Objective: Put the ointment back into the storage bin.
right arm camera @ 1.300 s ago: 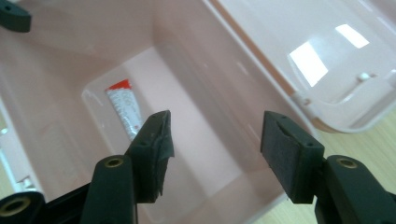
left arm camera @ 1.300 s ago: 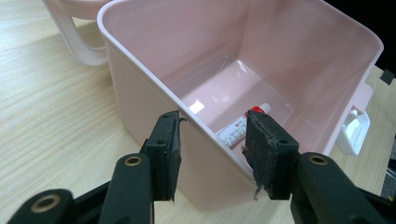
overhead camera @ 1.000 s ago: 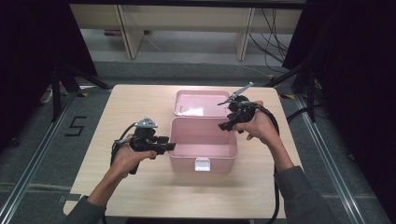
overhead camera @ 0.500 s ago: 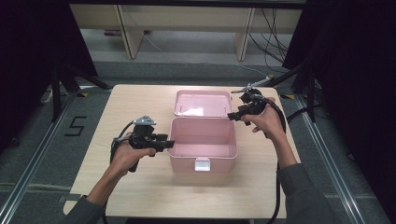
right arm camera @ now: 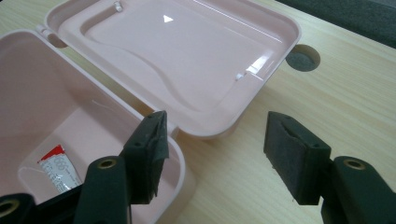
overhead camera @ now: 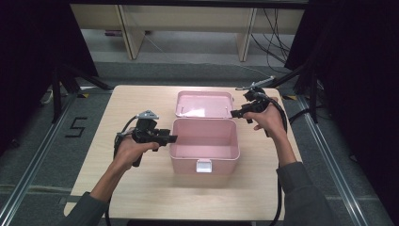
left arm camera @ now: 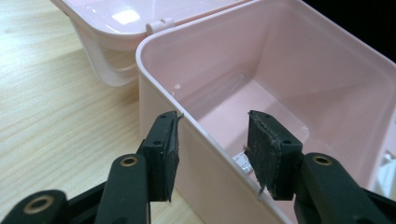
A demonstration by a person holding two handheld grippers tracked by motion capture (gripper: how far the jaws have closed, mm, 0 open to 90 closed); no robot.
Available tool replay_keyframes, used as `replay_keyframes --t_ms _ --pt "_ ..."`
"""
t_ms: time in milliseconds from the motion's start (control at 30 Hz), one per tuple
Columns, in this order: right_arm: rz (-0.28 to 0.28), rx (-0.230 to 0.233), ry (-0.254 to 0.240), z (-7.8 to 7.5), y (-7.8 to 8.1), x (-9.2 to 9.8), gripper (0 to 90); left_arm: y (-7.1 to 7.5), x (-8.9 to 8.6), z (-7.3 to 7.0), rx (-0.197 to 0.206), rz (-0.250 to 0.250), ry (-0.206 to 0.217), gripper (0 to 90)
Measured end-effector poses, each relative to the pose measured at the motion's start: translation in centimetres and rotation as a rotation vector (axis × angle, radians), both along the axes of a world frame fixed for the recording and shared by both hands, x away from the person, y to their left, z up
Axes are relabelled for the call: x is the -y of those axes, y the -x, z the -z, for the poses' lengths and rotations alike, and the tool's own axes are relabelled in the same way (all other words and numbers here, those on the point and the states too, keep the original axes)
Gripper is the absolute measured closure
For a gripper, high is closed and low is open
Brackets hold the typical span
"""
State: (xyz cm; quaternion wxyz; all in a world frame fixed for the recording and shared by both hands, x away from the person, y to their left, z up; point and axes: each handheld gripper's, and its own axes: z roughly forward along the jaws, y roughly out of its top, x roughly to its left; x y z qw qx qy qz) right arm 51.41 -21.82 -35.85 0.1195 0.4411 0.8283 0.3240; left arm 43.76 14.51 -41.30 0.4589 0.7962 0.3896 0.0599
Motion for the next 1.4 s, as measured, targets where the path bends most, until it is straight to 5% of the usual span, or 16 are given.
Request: replay_keyframes --t_ms 300,433,467,600,1133,1267,1400 --pt "0.034 0.002 -0.001 0.2 -0.7 0.3 40.4 -2.0 0.8 0.0 -0.006 -0.040 -0.012 53.8" --pt "0.057 -0.002 -0.013 0.3 -1.1 0.5 40.5 -2.9 0.7 0.0 -0.013 -0.032 -0.053 54.0" --pt "0.059 -0.006 -0.017 0.4 -1.1 0.6 40.6 -3.0 0.9 0.1 -0.018 -0.055 -0.034 54.2" --pt "0.073 -0.007 -0.027 0.6 -1.5 0.6 40.5 -3.6 1.1 0.2 -0.026 -0.045 -0.067 54.7" --pt "0.076 -0.009 -0.008 1.0 -2.1 0.5 40.2 -5.3 2.0 0.3 -0.027 -0.049 -0.087 61.3" --pt "0.077 -0.002 -0.003 1.1 -2.1 0.6 40.1 -5.6 2.3 0.7 -0.012 -0.041 -0.107 67.8" --pt "0.080 -0.011 -0.011 1.1 -2.2 0.5 40.1 -5.2 2.7 0.4 0.046 -0.034 -0.171 71.0"
